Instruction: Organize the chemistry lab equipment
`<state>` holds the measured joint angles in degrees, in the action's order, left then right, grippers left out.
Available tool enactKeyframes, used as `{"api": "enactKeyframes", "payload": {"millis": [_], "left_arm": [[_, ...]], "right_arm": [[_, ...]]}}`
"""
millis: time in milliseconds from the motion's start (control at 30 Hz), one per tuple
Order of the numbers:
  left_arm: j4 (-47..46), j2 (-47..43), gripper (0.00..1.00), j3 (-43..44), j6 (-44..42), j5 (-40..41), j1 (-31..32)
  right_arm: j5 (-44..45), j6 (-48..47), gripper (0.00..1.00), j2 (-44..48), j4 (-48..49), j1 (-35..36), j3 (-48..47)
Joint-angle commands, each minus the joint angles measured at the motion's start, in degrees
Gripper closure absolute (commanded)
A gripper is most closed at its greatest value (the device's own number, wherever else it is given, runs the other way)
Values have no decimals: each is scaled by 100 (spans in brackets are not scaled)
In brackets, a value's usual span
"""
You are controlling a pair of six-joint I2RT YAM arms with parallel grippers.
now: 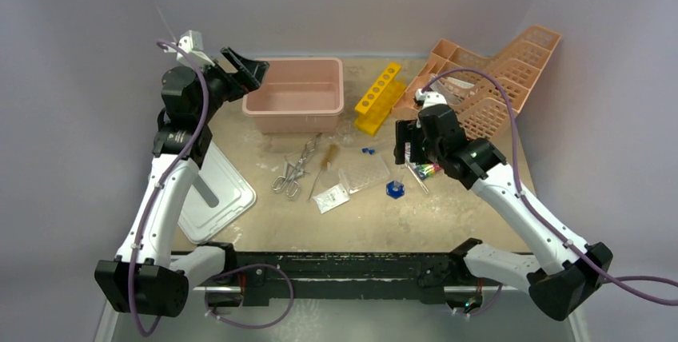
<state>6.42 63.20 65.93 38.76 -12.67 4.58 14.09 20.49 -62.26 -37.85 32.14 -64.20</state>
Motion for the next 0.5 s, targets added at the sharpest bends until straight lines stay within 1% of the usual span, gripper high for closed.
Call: {"api": "enactKeyframes", "payload": {"millis": [0, 100, 267, 367, 467], "left_arm": [[-550, 67, 6, -160, 267, -141, 25], [-881, 123, 6, -223, 324, -285, 28], [-949, 196, 6, -233, 338, -316, 25], [-940, 210, 5, -262, 325, -290, 25], [-977, 227, 6, -304, 313, -345, 30]], "right_arm": [[-387, 334, 18, -147, 107, 53, 335], [-546, 553, 19, -551, 61, 132, 298], [84, 1273, 22, -743, 49, 227, 356], [418, 1595, 28, -792, -50, 235, 380], [506, 1666, 36, -829, -94, 240, 403]]}}
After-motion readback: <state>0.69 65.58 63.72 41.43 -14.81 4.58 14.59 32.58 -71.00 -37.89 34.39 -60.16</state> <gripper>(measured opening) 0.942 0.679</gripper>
